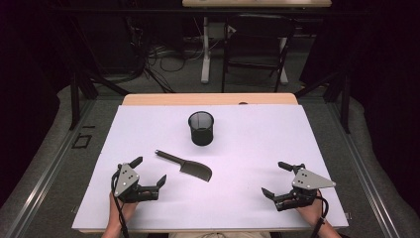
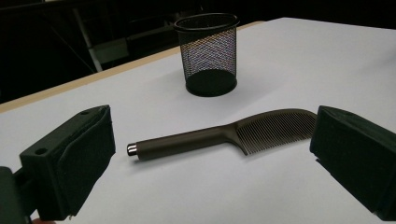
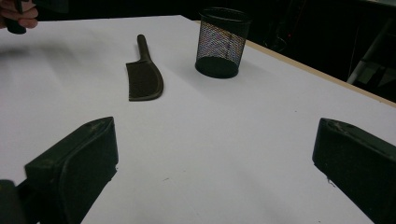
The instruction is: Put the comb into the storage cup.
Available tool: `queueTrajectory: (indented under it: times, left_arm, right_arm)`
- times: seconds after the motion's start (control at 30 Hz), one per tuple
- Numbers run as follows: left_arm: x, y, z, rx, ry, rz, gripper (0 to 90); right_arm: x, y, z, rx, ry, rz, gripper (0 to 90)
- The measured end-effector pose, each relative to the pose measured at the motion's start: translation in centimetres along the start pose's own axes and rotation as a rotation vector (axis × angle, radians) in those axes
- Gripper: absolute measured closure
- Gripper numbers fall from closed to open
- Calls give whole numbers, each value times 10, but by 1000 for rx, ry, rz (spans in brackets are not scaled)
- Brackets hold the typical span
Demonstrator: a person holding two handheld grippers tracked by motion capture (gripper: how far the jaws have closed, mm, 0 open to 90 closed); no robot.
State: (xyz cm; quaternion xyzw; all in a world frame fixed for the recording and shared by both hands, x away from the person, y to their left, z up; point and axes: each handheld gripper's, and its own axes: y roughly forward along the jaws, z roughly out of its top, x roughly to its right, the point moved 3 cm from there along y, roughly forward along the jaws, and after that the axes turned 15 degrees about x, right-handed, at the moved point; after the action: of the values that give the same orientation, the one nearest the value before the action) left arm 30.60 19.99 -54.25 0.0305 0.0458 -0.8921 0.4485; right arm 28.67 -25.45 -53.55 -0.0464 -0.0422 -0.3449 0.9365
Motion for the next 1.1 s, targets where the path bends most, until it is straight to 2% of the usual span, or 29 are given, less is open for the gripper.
queueTrajectory:
  times: [0.33,0.57,0.63,0.8,1.1]
  left_arm:
    - [-12,12,5,-11,-23,32,1]
    - [-15,20,6,-36,-8,40,1]
    - [-16,22,6,-38,-20,43,1]
    - [-19,27,7,-49,-9,50,1]
    - [-23,39,7,-87,-19,56,0]
  right_arm:
    - [-1,1,0,-4,-4,1,0]
    - [-1,1,0,-7,-6,-2,0]
    - [0,1,-1,-8,-2,-3,0]
    - [0,2,-1,-10,-5,-2,0]
    - [0,2,-1,-12,-9,0,0]
